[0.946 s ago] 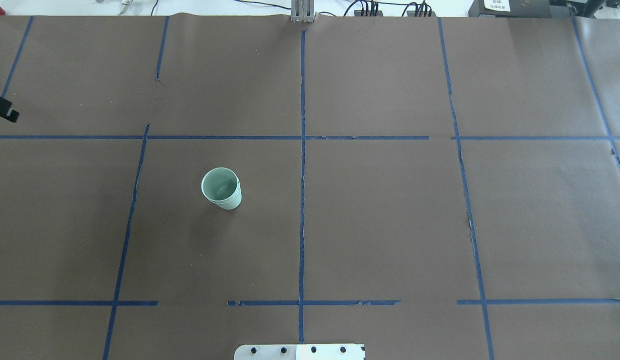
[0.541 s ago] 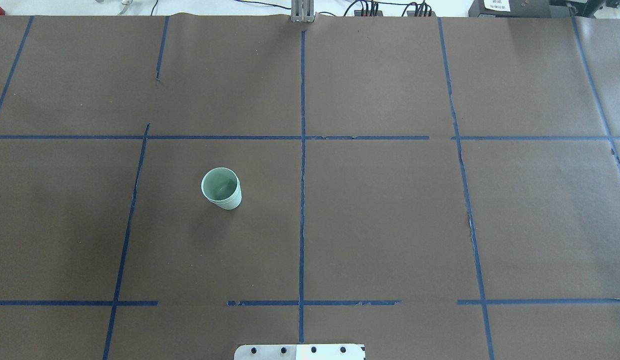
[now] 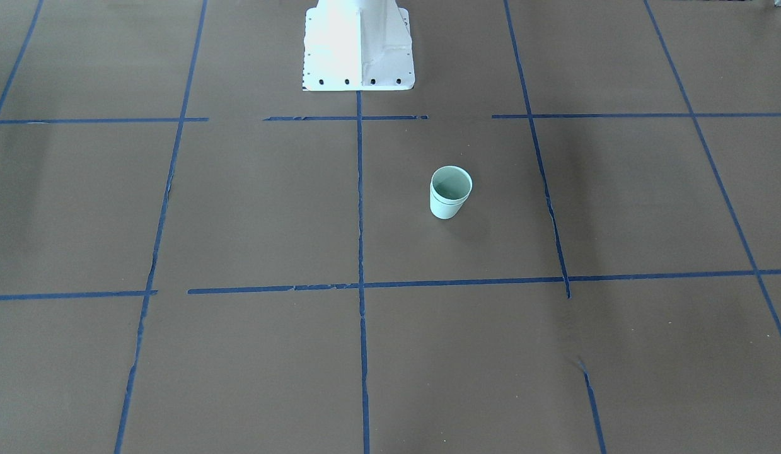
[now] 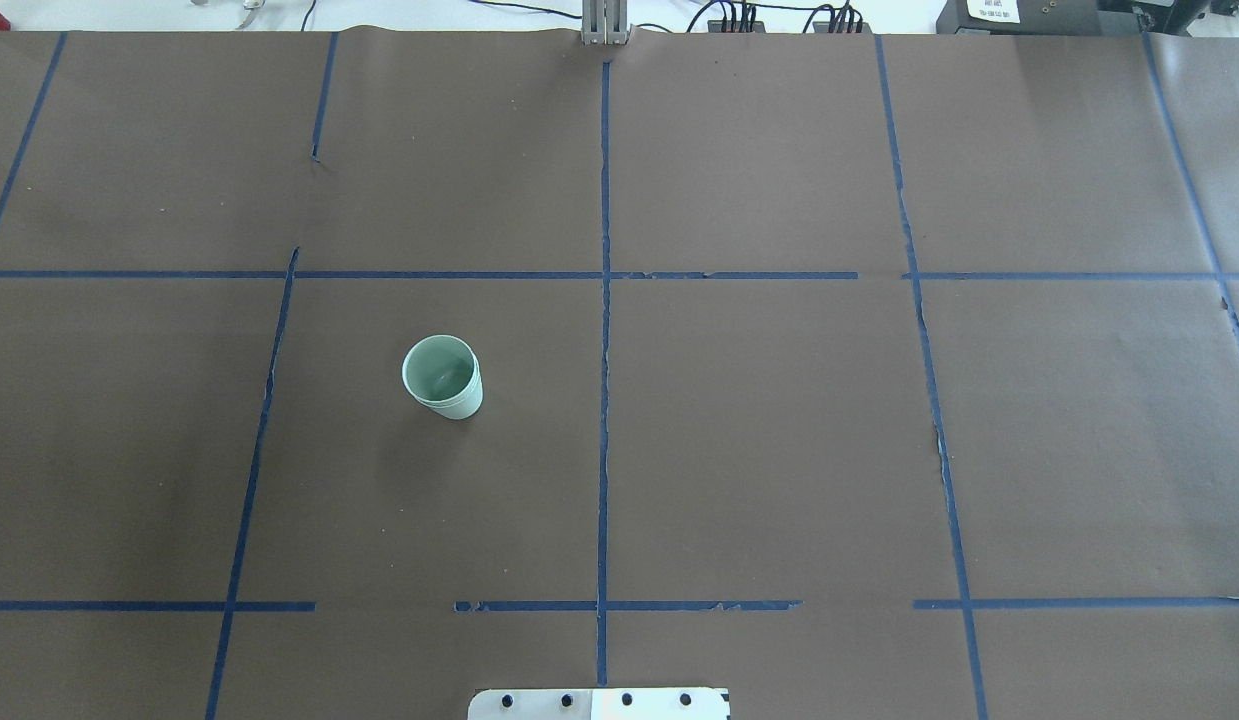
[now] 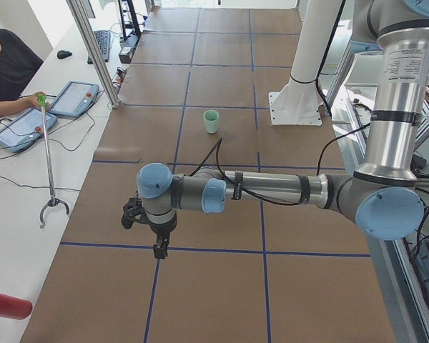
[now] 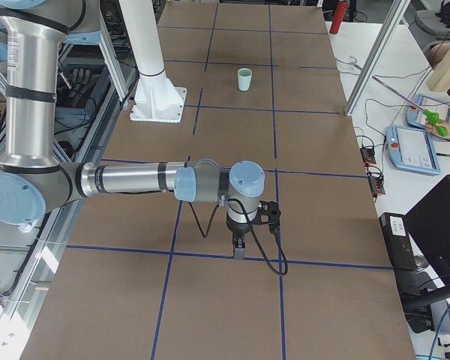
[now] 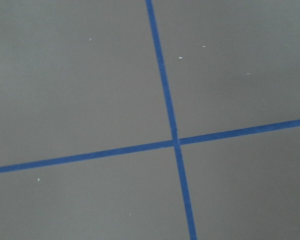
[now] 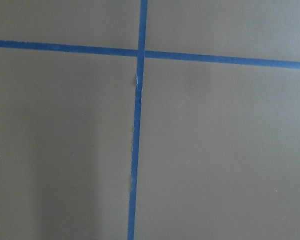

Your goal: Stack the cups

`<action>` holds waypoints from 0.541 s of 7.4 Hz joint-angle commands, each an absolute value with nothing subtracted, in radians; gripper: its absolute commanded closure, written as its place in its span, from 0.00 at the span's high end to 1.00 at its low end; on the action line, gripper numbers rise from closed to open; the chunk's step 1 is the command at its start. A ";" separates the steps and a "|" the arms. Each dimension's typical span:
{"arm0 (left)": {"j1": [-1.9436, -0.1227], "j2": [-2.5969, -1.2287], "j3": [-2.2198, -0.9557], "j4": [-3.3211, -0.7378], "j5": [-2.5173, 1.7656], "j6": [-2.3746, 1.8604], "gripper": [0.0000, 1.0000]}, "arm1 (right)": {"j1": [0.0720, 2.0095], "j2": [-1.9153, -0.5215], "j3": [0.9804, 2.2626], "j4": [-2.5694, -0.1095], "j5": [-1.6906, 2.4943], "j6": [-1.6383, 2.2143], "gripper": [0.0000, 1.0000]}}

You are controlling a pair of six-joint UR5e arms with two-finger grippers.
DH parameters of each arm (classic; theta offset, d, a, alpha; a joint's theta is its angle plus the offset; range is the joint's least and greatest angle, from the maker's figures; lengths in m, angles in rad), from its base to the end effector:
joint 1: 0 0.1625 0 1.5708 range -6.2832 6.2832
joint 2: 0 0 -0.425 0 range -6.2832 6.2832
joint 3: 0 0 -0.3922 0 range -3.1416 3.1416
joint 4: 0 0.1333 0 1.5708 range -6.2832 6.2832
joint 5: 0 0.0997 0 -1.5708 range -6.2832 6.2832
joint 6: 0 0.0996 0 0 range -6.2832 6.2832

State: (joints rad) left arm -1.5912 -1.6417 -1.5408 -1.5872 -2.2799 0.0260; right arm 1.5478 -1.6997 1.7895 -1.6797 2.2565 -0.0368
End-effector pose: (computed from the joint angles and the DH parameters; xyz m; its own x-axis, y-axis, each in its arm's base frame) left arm -0.0792 -0.5243 0.6401 0.7598 0.0478 -0.6484 0.0006 0.9972 0.0742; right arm 0.0602 -0.4357 0.6278 0.7727 -0.0425 0.6334 0.0515 0.9987 0.0042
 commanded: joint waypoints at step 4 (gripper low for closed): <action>-1.606 -1.618 -1.546 -1.525 -2.356 0.028 1.00 | 1.548 -1.700 1.789 -1.678 2.256 -0.037 1.00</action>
